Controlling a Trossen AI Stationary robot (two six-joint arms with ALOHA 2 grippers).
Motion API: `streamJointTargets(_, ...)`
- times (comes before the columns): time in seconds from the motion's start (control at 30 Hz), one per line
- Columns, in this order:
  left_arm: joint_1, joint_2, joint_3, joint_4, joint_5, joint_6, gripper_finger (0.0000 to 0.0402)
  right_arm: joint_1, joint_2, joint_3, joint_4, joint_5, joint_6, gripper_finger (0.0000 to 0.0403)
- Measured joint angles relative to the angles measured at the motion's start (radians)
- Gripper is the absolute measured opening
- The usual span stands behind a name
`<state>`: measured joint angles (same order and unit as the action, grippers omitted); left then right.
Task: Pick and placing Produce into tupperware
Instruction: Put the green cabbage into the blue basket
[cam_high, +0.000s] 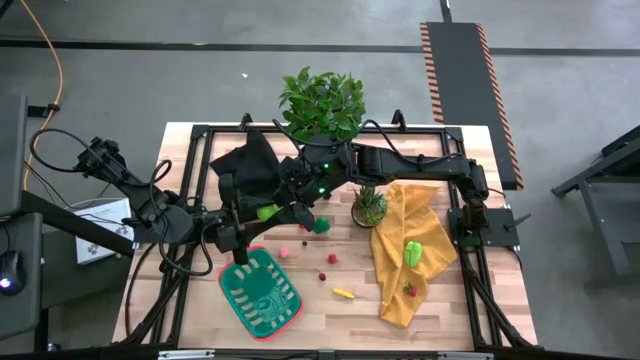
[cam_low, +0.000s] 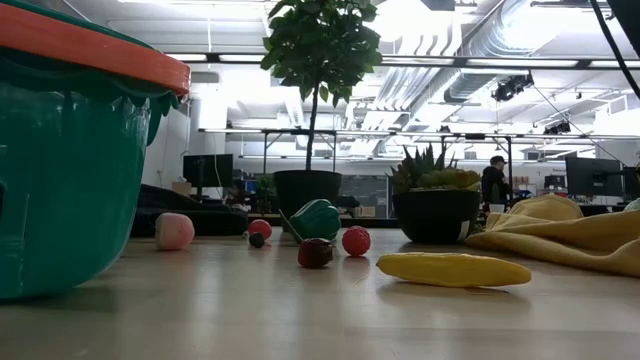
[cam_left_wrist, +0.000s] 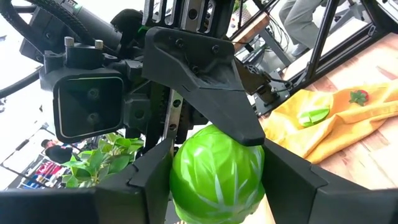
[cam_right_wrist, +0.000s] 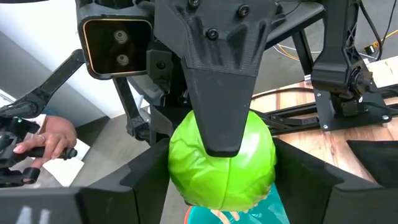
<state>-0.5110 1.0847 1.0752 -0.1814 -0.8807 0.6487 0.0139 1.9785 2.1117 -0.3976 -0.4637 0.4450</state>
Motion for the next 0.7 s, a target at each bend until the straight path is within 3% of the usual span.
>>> streamJointTargets(0.37,0.000,0.005,-0.005,-0.017,0.009,0.000,0.0193,-0.001,-0.011,0.007,0.038,0.006,0.001,0.0281)
streamJointTargets(0.7,0.000,0.002,-0.003,-0.012,0.002,0.000,0.0191,-0.001,-0.007,0.005,0.030,0.001,0.004,0.0286)
